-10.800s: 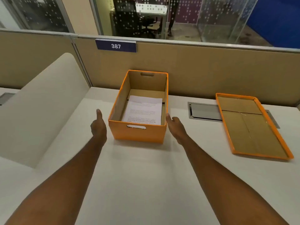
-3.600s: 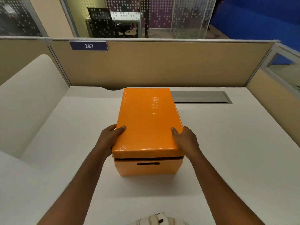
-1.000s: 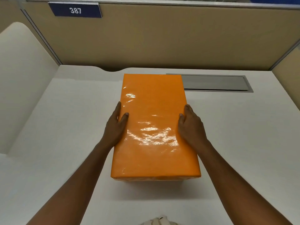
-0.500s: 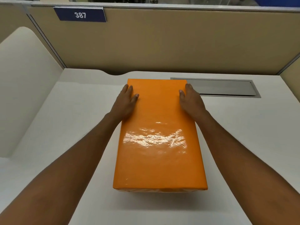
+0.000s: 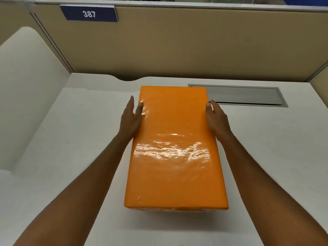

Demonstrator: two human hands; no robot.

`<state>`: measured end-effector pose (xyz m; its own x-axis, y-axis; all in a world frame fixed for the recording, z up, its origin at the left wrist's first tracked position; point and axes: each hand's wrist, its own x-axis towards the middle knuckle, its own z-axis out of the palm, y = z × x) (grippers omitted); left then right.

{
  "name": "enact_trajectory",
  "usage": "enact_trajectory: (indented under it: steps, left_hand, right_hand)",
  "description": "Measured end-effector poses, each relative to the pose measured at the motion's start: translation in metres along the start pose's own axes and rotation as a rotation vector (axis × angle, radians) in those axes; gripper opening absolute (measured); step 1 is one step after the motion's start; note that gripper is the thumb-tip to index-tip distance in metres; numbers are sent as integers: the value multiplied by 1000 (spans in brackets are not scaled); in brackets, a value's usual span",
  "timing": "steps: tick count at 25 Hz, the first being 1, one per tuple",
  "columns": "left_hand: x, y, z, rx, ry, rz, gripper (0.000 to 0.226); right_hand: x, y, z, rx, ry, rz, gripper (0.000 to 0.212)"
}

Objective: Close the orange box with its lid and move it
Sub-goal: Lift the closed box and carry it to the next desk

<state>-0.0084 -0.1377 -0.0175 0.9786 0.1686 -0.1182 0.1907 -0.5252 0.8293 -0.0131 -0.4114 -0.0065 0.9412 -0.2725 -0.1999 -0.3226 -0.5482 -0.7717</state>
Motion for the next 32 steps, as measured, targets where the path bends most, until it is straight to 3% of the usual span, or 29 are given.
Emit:
enact_trajectory:
  steps: [3, 8, 9, 13, 15, 20, 25, 28, 32]
  left_hand:
    - [-41, -22, -15, -280, 9, -188, 60]
    - [-114, -57, -35, -536, -142, -353, 71]
    - [-125, -57, -35, -541, -178, -336, 74]
    - [-152, -49, -19, -686, -319, -211, 52]
    - [-158, -45, -17, -735, -282, -243, 44]
    - [-143, -50, -37, -665, -212, -299, 44]
    - [-107, -59, -80, -622, -51, -286, 41]
    - [-78, -66, -113, -606, 39, -288, 38]
    - [-31, -74, -161, -565, 137, -256, 36]
  right_hand:
    - [-44, 32, -8, 102, 14, 59, 62]
    - [-121, 69, -13, 515, -241, 161, 104]
    - [-128, 75, -12, 604, -265, 165, 103]
    - [-140, 77, -11, 911, -249, 219, 54]
    - [-144, 73, -8, 1017, -271, 269, 50]
    - [-139, 66, 13, 1040, -292, 263, 49]
    - [-112, 26, 51, 893, -258, 152, 80]
    - [-88, -12, 81, 836, -268, 86, 79]
    - [-57, -67, 127, 842, -302, 8, 57]
